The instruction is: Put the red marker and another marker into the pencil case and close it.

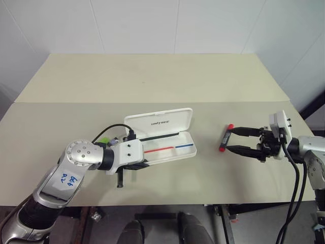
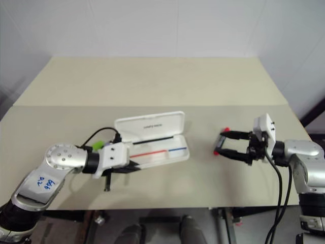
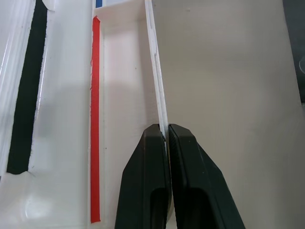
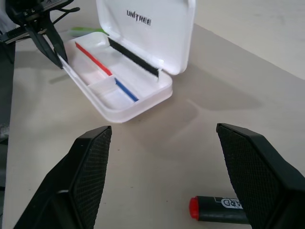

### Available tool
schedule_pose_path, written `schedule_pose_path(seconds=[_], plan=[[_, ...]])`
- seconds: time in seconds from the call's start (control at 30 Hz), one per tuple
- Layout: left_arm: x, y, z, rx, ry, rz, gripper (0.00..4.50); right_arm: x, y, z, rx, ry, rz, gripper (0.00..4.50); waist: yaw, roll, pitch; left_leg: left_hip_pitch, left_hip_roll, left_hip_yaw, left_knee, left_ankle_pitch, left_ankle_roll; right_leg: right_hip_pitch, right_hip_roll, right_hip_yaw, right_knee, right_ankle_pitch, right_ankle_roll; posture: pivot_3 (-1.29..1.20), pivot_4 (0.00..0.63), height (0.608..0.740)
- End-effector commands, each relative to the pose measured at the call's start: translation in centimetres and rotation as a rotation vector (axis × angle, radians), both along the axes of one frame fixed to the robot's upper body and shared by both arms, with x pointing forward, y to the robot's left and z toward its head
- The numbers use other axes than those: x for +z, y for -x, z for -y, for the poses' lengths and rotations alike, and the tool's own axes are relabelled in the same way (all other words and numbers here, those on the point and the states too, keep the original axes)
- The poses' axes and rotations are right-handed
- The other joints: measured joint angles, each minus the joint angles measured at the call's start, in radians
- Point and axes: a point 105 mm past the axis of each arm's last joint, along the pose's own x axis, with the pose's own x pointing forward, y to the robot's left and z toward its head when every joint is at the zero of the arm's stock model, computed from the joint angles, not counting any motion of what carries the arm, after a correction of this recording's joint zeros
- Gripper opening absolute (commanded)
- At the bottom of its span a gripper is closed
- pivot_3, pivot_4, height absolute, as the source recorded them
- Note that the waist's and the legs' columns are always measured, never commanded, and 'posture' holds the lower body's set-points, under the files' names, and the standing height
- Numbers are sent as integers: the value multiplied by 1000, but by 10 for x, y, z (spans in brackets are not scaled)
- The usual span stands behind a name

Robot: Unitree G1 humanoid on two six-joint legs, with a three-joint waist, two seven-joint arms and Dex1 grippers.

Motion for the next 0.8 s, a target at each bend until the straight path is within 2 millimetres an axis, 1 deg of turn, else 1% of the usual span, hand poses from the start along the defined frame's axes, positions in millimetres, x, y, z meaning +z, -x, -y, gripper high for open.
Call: schedule_pose_path(seconds=[0.03, 0.2, 0.3, 0.43, 0.67, 0.7, 0.8], plan=[[0, 4, 3, -49, -24, 63, 23, 6, -4, -3, 1, 11, 41, 4500, 1, 0, 0, 0, 0, 0, 0, 0, 0, 0, 0, 0, 0, 0, 0, 0, 150, 740], [-7, 0, -2, -47, -36, 79, 23, 5, -7, -6, 4, 14, 45, 4500, 2, 0, 0, 0, 0, 0, 0, 0, 0, 0, 0, 0, 0, 0, 0, 0, 150, 740], [-12, -4, -4, -36, -27, 79, 816, 3, -7, -8, 8, 14, 46, 4500, 3, 0, 0, 0, 0, 0, 0, 0, 0, 0, 0, 0, 0, 0, -1, 0, 150, 740], [-15, -6, -4, -24, -13, 73, 2080, 2, -6, -12, 11, 10, 45, 4500, 2, 0, 0, 0, 0, 0, 0, 0, 0, 0, 0, 0, -1, 0, 0, 0, 150, 740], [-10, -2, 5, -45, 22, 66, 4400, 2, -7, -11, -6, 13, 53, 4500, 2, 0, 0, 0, 0, 0, 0, 0, 0, 0, 0, 0, 0, 0, 1, 0, 150, 740], [-8, -1, 7, -48, 31, 66, 4472, 2, -7, -10, -12, 14, 55, 4500, 2, 0, 0, 0, 0, 0, 0, 0, 0, 0, 0, 0, 0, 0, 1, 0, 150, 740], [1, 0, 12, -52, 77, 71, 4472, 3, -11, -8, -50, 15, 60, 4500, 3, 0, 0, 0, 0, 0, 0, 0, 0, 0, 0, 0, 0, 0, 1, 0, 150, 740]])
